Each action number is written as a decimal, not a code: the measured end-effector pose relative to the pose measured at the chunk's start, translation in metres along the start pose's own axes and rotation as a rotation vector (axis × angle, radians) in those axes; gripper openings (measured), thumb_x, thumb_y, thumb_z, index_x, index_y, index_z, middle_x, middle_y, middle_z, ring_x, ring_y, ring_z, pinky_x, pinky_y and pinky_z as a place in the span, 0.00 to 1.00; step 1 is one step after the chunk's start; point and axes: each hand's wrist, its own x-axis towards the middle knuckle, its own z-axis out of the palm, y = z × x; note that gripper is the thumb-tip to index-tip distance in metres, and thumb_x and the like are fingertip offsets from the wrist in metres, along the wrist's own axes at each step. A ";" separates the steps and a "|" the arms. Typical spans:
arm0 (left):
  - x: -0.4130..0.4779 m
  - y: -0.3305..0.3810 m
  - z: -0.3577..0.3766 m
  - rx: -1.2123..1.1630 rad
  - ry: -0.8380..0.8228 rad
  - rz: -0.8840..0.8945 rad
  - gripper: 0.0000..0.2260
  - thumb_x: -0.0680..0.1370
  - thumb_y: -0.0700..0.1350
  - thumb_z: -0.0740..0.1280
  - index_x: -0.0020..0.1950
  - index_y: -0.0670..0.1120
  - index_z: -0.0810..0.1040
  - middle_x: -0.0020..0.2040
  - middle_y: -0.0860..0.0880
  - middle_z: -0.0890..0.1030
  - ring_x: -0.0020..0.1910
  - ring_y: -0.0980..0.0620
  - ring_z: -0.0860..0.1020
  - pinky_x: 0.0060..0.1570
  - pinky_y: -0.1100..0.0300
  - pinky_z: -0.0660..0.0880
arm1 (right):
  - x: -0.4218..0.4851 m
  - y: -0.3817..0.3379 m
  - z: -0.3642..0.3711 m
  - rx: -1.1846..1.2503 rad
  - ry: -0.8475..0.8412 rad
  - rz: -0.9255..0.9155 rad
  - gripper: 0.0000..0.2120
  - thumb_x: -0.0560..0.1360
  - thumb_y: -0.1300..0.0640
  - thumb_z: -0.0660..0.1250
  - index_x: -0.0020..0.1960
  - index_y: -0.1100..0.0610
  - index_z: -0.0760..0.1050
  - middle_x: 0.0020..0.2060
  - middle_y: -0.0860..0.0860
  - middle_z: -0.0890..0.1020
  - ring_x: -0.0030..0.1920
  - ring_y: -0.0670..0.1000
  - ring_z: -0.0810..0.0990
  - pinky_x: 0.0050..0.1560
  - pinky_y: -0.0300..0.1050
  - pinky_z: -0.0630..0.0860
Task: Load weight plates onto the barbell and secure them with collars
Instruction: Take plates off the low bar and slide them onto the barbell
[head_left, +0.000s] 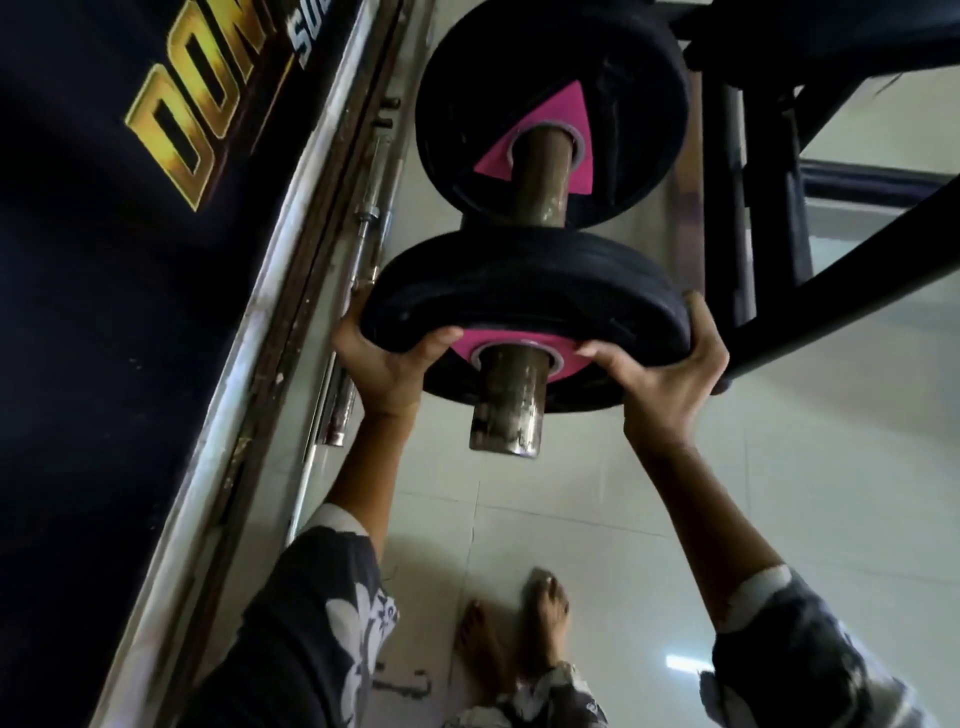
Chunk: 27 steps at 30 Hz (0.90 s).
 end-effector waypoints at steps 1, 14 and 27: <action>-0.011 0.002 -0.006 0.000 0.008 0.011 0.19 0.63 0.63 0.74 0.50 0.58 0.80 0.46 0.67 0.82 0.48 0.65 0.79 0.46 0.68 0.77 | -0.011 -0.002 -0.003 -0.006 0.002 -0.013 0.22 0.56 0.38 0.77 0.39 0.44 0.68 0.35 0.34 0.78 0.37 0.34 0.74 0.38 0.29 0.71; -0.185 0.091 -0.072 0.126 0.120 -0.012 0.17 0.60 0.57 0.76 0.47 0.65 0.80 0.41 0.72 0.80 0.41 0.72 0.77 0.42 0.75 0.73 | -0.148 -0.065 -0.094 0.009 -0.244 0.089 0.21 0.52 0.46 0.79 0.36 0.48 0.70 0.31 0.33 0.79 0.32 0.31 0.74 0.34 0.26 0.70; -0.276 0.370 0.011 0.007 0.024 0.070 0.30 0.60 0.54 0.76 0.56 0.39 0.75 0.43 0.62 0.82 0.45 0.68 0.80 0.42 0.74 0.75 | -0.168 -0.309 -0.279 0.018 -0.081 -0.017 0.24 0.53 0.42 0.79 0.36 0.57 0.75 0.29 0.39 0.79 0.33 0.34 0.74 0.34 0.31 0.72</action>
